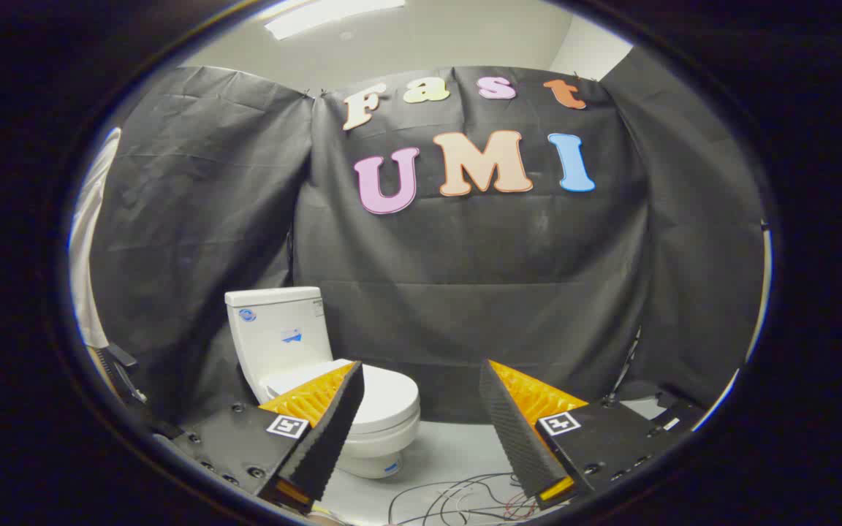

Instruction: Open the toilet lid.

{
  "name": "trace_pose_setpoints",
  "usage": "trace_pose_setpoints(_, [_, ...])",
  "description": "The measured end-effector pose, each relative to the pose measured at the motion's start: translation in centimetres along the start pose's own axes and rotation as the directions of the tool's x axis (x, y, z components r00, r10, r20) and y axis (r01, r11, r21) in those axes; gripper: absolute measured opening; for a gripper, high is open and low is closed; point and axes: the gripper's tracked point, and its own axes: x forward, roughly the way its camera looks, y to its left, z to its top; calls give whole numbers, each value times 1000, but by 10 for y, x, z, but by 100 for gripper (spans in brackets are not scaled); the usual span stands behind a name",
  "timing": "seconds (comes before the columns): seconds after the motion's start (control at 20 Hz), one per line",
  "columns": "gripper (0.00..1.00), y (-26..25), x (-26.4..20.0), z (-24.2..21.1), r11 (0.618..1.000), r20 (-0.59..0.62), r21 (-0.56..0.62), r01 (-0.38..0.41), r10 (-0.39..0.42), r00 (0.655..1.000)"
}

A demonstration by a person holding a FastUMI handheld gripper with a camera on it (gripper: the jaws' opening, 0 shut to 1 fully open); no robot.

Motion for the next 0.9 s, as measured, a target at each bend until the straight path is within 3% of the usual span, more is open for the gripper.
trace_pose_setpoints(0.4, [98,1,6,-8,1000,-7,-4,-1,1,1000])
trace_pose_setpoints(0.55, [97,-1,32,0,1000,-14,-3,-1,1,1000])
trace_pose_setpoints(0.9, [97,0,28,2,1000,-2,-2,1,-1,1000])
